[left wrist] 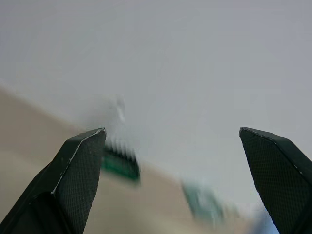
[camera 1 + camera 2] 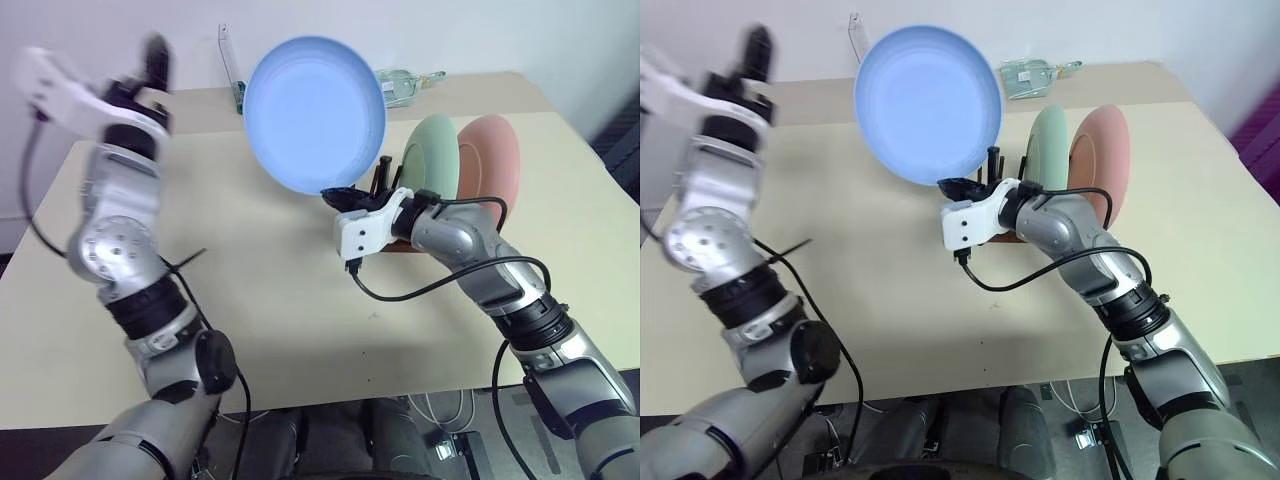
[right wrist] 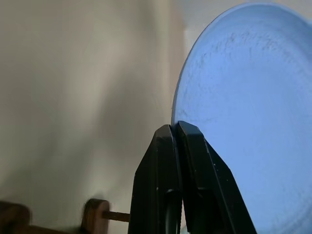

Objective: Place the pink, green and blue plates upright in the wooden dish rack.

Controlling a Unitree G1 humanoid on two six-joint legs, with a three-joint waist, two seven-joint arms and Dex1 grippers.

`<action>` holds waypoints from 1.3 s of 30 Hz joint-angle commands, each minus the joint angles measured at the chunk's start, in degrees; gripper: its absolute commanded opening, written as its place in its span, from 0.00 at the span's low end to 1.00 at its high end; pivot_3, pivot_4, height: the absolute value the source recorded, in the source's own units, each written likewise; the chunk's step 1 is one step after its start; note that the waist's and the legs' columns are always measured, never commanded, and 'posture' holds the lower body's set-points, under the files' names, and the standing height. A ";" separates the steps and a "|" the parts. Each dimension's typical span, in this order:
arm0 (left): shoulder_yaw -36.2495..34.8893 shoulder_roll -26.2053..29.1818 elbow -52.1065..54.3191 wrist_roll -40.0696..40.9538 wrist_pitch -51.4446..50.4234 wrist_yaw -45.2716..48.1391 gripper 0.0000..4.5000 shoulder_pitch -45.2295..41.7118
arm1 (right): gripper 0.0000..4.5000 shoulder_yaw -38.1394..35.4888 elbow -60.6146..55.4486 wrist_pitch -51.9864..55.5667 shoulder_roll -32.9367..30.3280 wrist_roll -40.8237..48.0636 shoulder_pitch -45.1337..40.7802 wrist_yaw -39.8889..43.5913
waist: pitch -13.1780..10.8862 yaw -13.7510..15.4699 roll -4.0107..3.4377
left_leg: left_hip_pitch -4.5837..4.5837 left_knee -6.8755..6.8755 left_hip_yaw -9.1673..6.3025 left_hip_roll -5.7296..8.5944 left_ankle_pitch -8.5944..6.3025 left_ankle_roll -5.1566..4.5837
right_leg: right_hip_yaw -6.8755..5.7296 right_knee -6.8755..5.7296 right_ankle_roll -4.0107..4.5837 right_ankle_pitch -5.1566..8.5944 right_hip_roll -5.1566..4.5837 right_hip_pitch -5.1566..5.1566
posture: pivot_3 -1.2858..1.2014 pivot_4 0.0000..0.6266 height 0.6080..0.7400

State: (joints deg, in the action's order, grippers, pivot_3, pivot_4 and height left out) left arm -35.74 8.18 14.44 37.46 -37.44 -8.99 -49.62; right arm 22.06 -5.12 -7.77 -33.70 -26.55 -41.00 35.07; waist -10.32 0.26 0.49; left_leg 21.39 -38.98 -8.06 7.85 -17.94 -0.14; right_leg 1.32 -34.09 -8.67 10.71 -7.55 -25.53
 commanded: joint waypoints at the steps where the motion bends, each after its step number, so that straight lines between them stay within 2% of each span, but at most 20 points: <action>1: 0.98 6.00 -1.03 -1.53 3.49 3.53 0.99 2.00 | 0.00 -5.35 -2.64 1.44 2.48 8.15 -1.31 1.44 | 0.00 0.03 0.00 | 0.01 0.00 0.00 0.01 0.00 0.00 | 0.00 0.00 0.00 0.00 0.00 0.01 | 0.52 0.24 1.00; 4: 8.43 12.75 -1.03 -6.39 3.67 10.64 0.99 9.01 | 0.00 -11.38 -6.43 7.30 5.91 19.79 -2.29 3.38 | 0.00 0.02 -0.03 | 0.00 -0.01 -0.02 0.01 0.00 -0.01 | 0.01 0.00 0.01 -0.01 0.02 0.03 | 0.52 0.24 1.00; 6: 14.25 15.35 -0.12 -8.63 4.14 15.78 0.99 14.86 | 0.00 -16.48 -11.05 16.98 8.84 31.04 -2.81 4.45 | 0.01 0.20 -0.03 | 0.00 -0.02 -0.06 0.04 0.00 -0.01 | 0.01 -0.01 0.02 -0.01 0.01 0.05 | 0.52 0.24 1.00; 9: 22.16 17.77 1.23 -11.67 4.74 21.43 0.99 21.75 | 0.00 -24.50 -17.77 34.23 12.74 48.51 -3.73 1.75 | 0.00 0.44 -0.04 | 0.01 -0.05 -0.14 0.04 0.00 -0.03 | 0.00 -0.02 0.08 -0.04 0.01 0.09 | 0.52 0.24 1.00; 10: 23.96 18.00 1.82 -12.22 5.43 23.01 0.99 23.44 | 0.00 -27.18 -19.36 39.04 13.99 53.97 -4.17 -0.37 | 0.00 0.46 -0.04 | 0.01 -0.04 -0.15 0.05 -0.01 -0.03 | 0.01 -0.02 0.10 -0.05 0.00 0.08 | 0.52 0.24 1.00; 13: 30.78 18.44 5.36 -11.15 4.18 29.95 0.99 29.94 | 0.00 -37.67 -22.03 51.98 17.82 81.25 -4.65 -12.97 | 0.01 0.27 -0.11 | 0.02 0.02 -0.16 -0.05 -0.01 -0.03 | 0.01 -0.01 0.16 -0.08 0.05 0.06 | 0.52 0.24 1.00; 14: 31.83 18.47 6.08 -10.53 3.67 31.52 0.99 31.25 | 0.00 -39.66 -22.23 54.05 18.25 87.08 -4.64 -16.48 | 0.02 0.23 -0.14 | 0.01 0.06 -0.14 -0.09 -0.01 -0.03 | 0.01 -0.02 0.18 -0.09 0.08 0.05 | 0.52 0.24 1.00; 19: 37.27 21.37 10.00 -9.14 2.27 40.53 0.99 35.77 | 0.00 -43.01 -20.82 59.75 14.61 106.18 -1.06 -28.68 | -0.02 0.16 -0.27 | 0.00 0.18 -0.06 -0.26 -0.01 -0.02 | 0.03 0.02 0.28 -0.08 0.19 -0.06 | 0.52 0.24 1.00; 23: 38.22 20.97 9.74 -10.00 2.53 41.53 0.99 35.40 | 0.00 -41.59 -20.04 59.83 12.91 115.12 2.81 -34.94 | -0.02 0.15 -0.38 | -0.01 0.18 0.01 -0.27 -0.01 -0.02 | 0.04 0.01 0.28 -0.08 0.19 -0.06 | 0.52 0.24 1.00; 29: 38.43 20.19 9.38 -10.46 2.31 41.60 0.99 35.02 | 0.00 -39.42 -18.17 55.80 13.80 122.81 3.65 -42.92 | -0.02 0.15 -0.38 | -0.02 0.18 0.04 -0.29 0.00 -0.02 | 0.04 0.01 0.28 -0.09 0.20 -0.06 | 0.52 0.24 1.00; 39: 38.87 19.76 11.06 -10.42 1.68 41.97 0.99 35.92 | 0.00 -37.32 -10.31 52.14 14.23 123.06 2.75 -48.14 | -0.01 0.15 -0.39 | -0.02 0.17 0.05 -0.29 0.00 -0.02 | 0.04 0.01 0.28 -0.09 0.21 -0.06 | 0.52 0.24 1.00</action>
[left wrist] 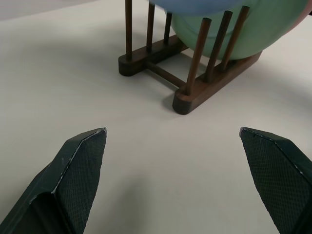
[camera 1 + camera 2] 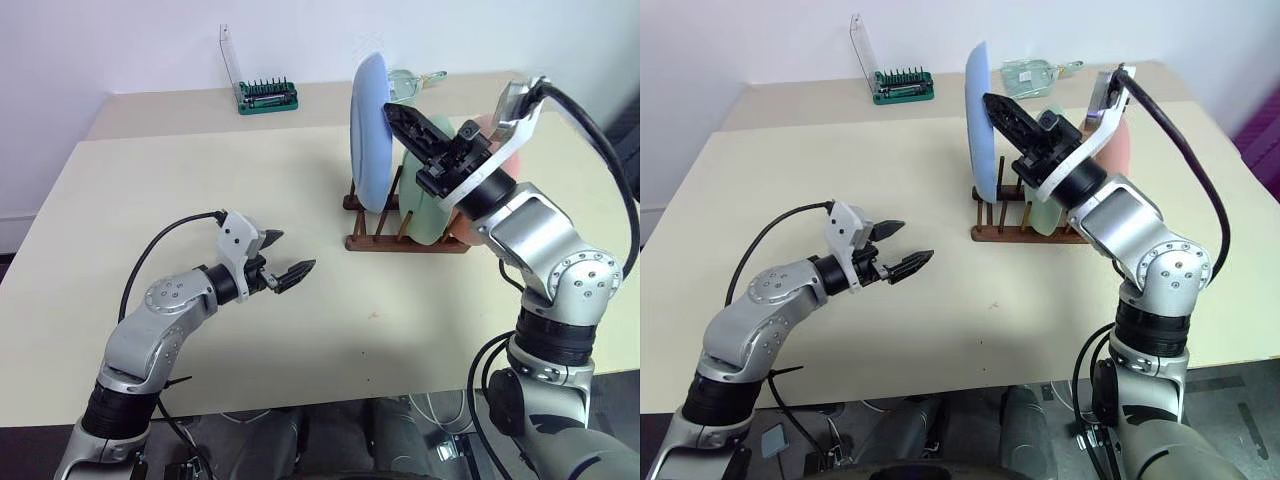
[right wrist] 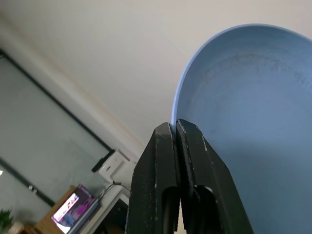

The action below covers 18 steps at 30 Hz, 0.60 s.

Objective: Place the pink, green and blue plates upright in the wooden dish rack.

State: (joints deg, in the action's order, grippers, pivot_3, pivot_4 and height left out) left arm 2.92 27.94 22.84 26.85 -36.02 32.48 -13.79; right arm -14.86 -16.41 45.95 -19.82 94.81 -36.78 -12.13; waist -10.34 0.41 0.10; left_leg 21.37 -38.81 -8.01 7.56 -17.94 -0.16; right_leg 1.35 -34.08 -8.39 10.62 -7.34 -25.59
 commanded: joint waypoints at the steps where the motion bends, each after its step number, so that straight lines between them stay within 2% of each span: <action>1: 0.39 -0.02 2.74 0.09 0.29 0.53 0.99 0.12 | 0.00 -0.57 2.31 -2.08 0.64 1.65 -1.70 -1.73 | 0.00 0.01 0.00 | 0.00 0.00 0.00 0.00 0.00 0.00 | 0.00 0.00 0.00 0.00 0.00 0.00 | 0.52 0.24 1.00; 5: 0.70 -0.03 3.21 0.20 0.24 0.64 0.99 0.21 | 0.00 -0.34 5.12 -2.25 0.10 0.11 -2.17 -2.88 | 0.01 0.01 -0.02 | 0.00 0.00 0.00 0.00 0.00 0.00 | 0.00 0.00 0.00 0.00 0.00 -0.01 | 0.52 0.24 1.00; 8: 0.91 -0.08 3.29 0.06 0.31 0.64 1.00 0.29 | 0.20 -0.23 5.33 -1.78 -0.48 -0.03 -2.32 -2.17 | 0.01 0.00 -0.02 | 0.00 0.00 0.00 -0.01 0.00 0.00 | 0.00 0.00 0.00 0.00 0.01 -0.01 | 0.52 0.24 1.00; 11: 1.16 -0.02 3.30 -0.13 0.42 0.76 1.00 0.38 | 0.53 -0.21 4.47 -2.06 -1.03 -1.30 -3.15 -1.24 | 0.00 0.01 -0.02 | 0.01 0.00 0.00 -0.01 0.00 0.00 | 0.00 0.00 0.00 0.00 0.01 -0.01 | 0.52 0.24 1.00; 15: 1.51 -0.25 3.40 -0.12 0.29 0.70 1.00 0.28 | 0.97 3.04 0.77 -1.20 -7.20 -12.83 -5.44 6.18 | 0.00 0.09 -0.03 | 0.01 0.00 0.02 -0.01 0.00 0.00 | 0.00 0.00 0.00 0.00 0.02 -0.01 | 0.52 0.24 1.00; 18: 1.85 -0.28 3.60 -0.15 0.21 0.74 1.00 0.34 | 0.97 5.59 -5.11 -2.00 -15.83 -22.96 -5.84 17.01 | -0.01 0.30 -0.05 | 0.03 0.00 0.04 -0.01 0.00 -0.01 | 0.00 0.01 0.00 0.00 0.02 -0.04 | 0.52 0.24 1.00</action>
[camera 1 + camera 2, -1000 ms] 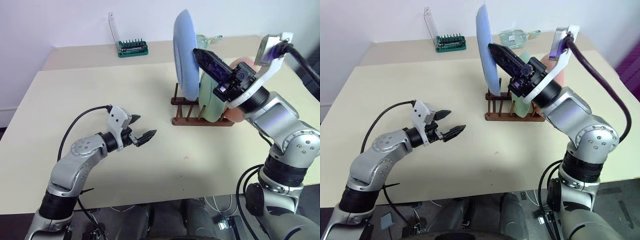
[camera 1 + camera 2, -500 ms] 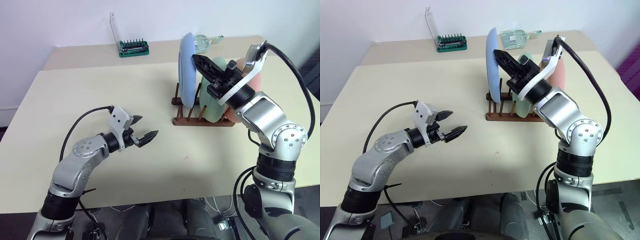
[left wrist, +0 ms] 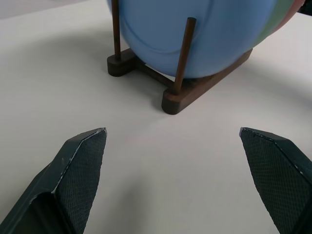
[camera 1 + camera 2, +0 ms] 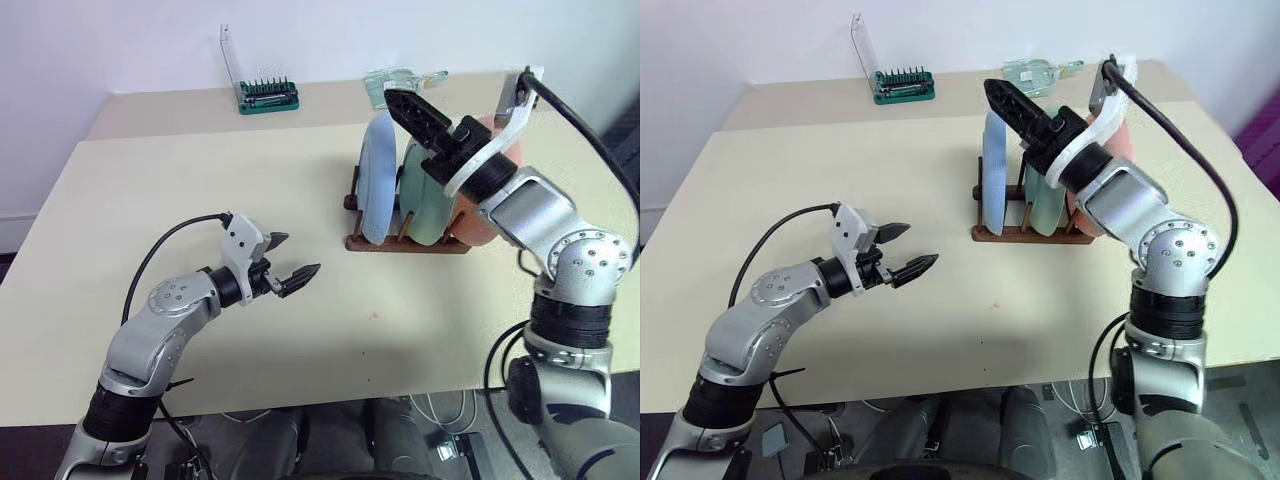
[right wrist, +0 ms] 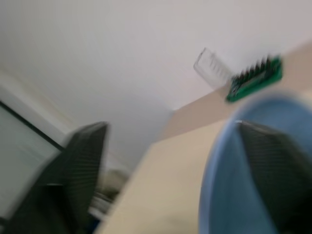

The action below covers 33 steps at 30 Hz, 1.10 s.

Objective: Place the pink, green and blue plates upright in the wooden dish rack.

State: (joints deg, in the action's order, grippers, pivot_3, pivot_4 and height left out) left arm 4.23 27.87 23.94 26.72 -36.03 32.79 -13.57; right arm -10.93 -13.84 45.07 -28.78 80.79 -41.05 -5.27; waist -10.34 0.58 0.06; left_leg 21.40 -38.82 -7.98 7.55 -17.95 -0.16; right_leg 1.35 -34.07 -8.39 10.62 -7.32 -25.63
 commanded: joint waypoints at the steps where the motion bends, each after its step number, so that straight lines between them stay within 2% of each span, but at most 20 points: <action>1: 0.66 -0.24 2.64 -0.03 0.21 0.37 1.00 0.21 | 0.97 2.01 -9.28 -1.87 -9.26 -11.81 -1.06 13.44 | -0.01 0.23 -0.02 | 0.02 -0.01 0.00 0.00 0.00 -0.01 | 0.00 0.02 0.00 0.00 0.00 0.00 | 0.52 0.24 1.00; 4: 1.00 0.11 2.43 -0.51 0.51 0.49 1.00 0.34 | 0.97 -1.80 -13.30 -3.62 -16.66 -15.53 3.86 23.73 | 0.01 0.21 0.03 | 0.04 -0.02 0.02 0.00 -0.03 -0.06 | -0.01 0.09 -0.02 0.00 -0.01 0.04 | 0.52 0.24 1.00; 6: 1.52 0.81 1.75 -1.57 1.35 1.00 1.00 0.66 | 0.97 -10.44 -15.62 -2.62 -21.89 -13.74 12.81 32.57 | 0.02 0.64 0.06 | 0.01 -0.03 -0.01 0.00 -0.05 -0.08 | -0.04 0.13 -0.02 0.00 -0.01 0.12 | 0.52 0.24 1.00; 8: 2.14 1.52 0.61 -3.19 2.44 1.50 1.00 1.17 | 0.97 -18.68 -17.73 -1.70 -26.02 -15.84 24.45 40.11 | 0.02 1.43 0.05 | 0.01 -0.05 -0.02 -0.01 -0.12 -0.20 | -0.08 0.25 -0.02 0.00 -0.02 0.21 | 0.52 0.24 1.00; 10: 2.71 1.88 -0.11 -4.50 3.29 1.80 1.00 1.53 | 0.97 -23.58 -18.24 -1.65 -27.96 -18.45 33.19 44.45 | 0.02 1.60 0.02 | -0.02 -0.06 0.07 -0.01 -0.20 -0.34 | -0.05 0.28 -0.03 -0.01 -0.04 0.23 | 0.52 0.24 1.00; 13: 1.91 2.81 -3.46 -6.15 5.52 2.68 1.00 2.48 | 0.97 -29.43 -19.42 -4.08 -28.43 -29.13 51.68 52.51 | 0.07 1.86 -0.02 | -0.08 -0.07 0.17 -0.06 -0.26 -0.46 | 0.01 0.26 -0.03 -0.01 -0.03 0.25 | 0.52 0.24 1.00; 16: 1.92 3.96 -6.46 -8.36 8.30 3.57 1.00 3.31 | 0.97 -29.41 -19.79 -8.19 -27.48 -36.58 60.59 55.17 | 0.07 1.52 -0.11 | -0.10 -0.09 0.23 -0.10 -0.28 -0.46 | 0.02 0.26 -0.03 -0.01 0.00 0.26 | 0.52 0.24 1.00; 21: -0.16 3.14 -11.00 -10.59 11.99 1.85 1.00 4.16 | 0.97 -22.57 -12.77 -16.63 -24.03 -48.84 59.23 50.73 | 0.07 1.58 -0.07 | -0.30 -0.13 0.37 -0.20 -0.27 -0.44 | 0.09 0.23 0.00 -0.05 0.04 0.40 | 0.52 0.24 1.00; 27: -3.84 3.66 -9.39 -9.95 12.73 1.93 1.00 7.43 | 0.97 -17.19 -3.19 -22.44 -22.48 -55.00 53.18 50.68 | 0.07 1.70 -0.07 | -0.23 -0.15 0.34 -0.19 -0.13 -0.18 | 0.08 0.22 0.01 -0.05 0.04 0.31 | 0.52 0.24 1.00; 33: -4.74 3.64 -6.45 -11.35 11.95 0.49 1.00 10.83 | 0.97 -13.33 5.92 -27.26 -22.57 -58.04 47.67 53.34 | 0.07 1.66 -0.08 | -0.22 -0.16 0.33 -0.18 -0.21 -0.32 | 0.08 0.22 0.02 -0.06 0.04 0.33 | 0.52 0.24 1.00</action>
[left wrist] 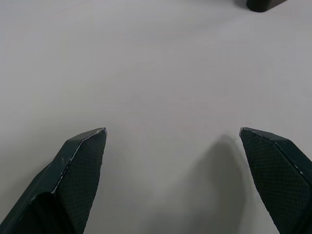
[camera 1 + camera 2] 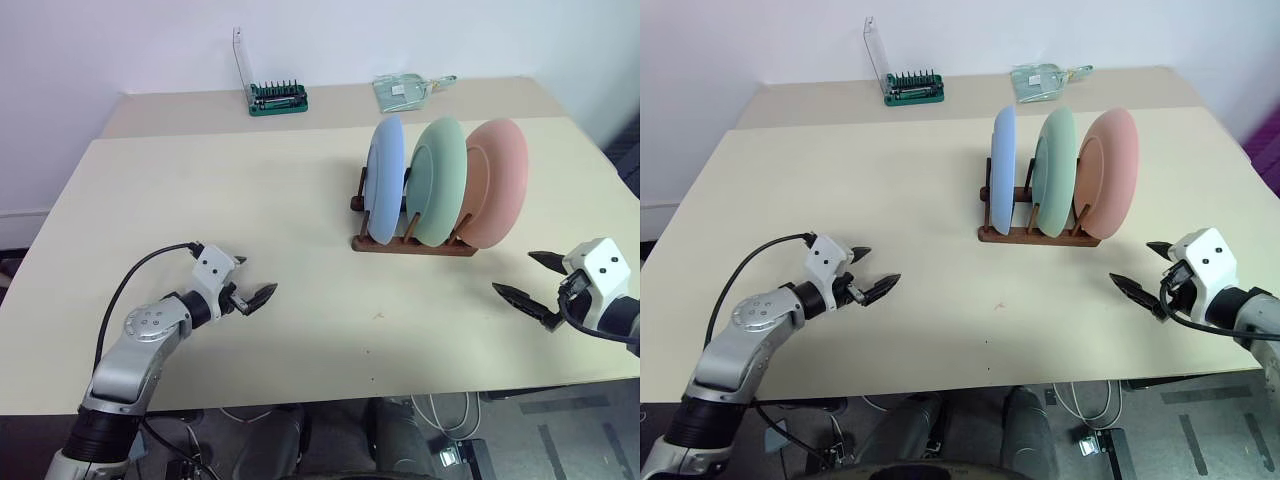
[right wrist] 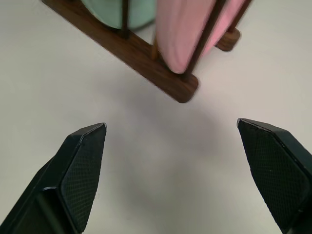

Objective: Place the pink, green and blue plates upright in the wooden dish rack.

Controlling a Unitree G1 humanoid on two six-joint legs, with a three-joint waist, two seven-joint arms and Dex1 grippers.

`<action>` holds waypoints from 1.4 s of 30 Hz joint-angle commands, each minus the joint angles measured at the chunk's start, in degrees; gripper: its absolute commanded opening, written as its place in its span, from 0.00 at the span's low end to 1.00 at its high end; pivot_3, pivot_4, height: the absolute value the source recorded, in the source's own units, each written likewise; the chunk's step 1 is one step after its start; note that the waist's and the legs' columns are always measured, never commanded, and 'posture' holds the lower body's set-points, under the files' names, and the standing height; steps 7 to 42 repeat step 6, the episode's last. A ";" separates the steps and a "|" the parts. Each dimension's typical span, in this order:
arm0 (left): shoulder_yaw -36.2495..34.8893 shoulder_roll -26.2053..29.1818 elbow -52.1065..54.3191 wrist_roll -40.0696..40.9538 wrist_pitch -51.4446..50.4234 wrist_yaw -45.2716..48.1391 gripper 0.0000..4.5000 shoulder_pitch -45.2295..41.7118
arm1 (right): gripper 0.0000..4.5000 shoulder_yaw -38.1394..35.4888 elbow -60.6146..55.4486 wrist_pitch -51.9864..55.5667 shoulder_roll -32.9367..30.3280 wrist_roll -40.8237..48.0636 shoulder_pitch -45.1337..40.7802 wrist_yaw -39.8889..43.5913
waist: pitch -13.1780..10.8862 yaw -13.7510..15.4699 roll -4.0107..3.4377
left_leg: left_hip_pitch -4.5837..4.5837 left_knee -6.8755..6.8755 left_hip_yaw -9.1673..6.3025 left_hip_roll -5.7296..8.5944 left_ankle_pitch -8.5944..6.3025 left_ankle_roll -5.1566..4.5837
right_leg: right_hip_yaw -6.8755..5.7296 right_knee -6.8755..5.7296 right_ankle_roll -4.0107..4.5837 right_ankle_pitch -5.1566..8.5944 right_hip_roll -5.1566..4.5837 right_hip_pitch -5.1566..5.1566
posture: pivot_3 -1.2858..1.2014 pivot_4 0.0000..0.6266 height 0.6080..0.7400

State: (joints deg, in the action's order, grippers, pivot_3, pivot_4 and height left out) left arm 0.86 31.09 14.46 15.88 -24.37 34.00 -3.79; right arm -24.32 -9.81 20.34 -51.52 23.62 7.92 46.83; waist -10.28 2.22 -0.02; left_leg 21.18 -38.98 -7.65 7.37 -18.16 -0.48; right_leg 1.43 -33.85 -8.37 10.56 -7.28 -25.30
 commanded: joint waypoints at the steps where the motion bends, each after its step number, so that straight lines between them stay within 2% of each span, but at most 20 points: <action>1: -1.41 0.15 3.77 -0.32 -0.08 -0.98 1.00 1.36 | 0.97 0.15 2.81 -2.69 0.05 -0.71 -1.98 1.89 | 0.00 0.03 0.00 | 0.00 0.00 -0.02 0.00 0.00 0.00 | -0.01 -0.01 0.00 0.00 0.01 0.00 | 0.52 0.24 1.00; 6: -1.82 -0.43 4.67 -0.65 0.37 -2.16 1.00 2.97 | 0.97 1.37 7.04 -3.86 -0.46 -1.40 -5.18 3.88 | 0.00 0.01 -0.01 | 0.00 0.00 -0.03 0.00 0.00 0.00 | -0.01 -0.03 0.00 0.00 0.01 -0.01 | 0.52 0.24 1.00; 42: -1.82 -0.43 4.67 -0.65 0.37 -2.16 1.00 2.97 | 0.97 1.37 7.04 -3.86 -0.46 -1.40 -5.18 3.88 | 0.00 0.01 -0.01 | 0.00 0.00 -0.03 0.00 0.00 0.00 | -0.01 -0.03 0.00 0.00 0.01 -0.01 | 0.52 0.24 1.00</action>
